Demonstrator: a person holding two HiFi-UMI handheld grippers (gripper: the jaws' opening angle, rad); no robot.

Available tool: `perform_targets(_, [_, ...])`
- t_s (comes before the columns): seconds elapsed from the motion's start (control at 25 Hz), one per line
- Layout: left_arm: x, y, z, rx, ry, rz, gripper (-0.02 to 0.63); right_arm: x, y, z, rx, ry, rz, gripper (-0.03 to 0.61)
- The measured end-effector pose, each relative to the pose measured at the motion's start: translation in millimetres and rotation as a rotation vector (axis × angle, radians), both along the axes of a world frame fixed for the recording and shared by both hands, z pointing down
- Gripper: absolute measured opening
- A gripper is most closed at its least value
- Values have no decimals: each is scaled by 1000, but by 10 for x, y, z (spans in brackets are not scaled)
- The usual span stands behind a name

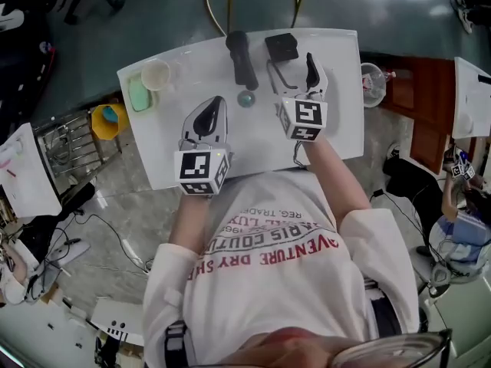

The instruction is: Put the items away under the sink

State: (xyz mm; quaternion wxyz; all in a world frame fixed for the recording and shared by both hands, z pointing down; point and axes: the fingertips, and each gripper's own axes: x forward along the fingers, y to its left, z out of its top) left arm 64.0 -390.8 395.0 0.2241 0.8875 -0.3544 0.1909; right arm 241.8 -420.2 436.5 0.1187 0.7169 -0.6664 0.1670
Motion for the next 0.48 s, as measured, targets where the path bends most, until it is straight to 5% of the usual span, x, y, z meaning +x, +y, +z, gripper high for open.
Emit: perform_targets(0.48, [36,-157,270,-50,-20,-31,23,-33,-372,414,-51,0,-43,390])
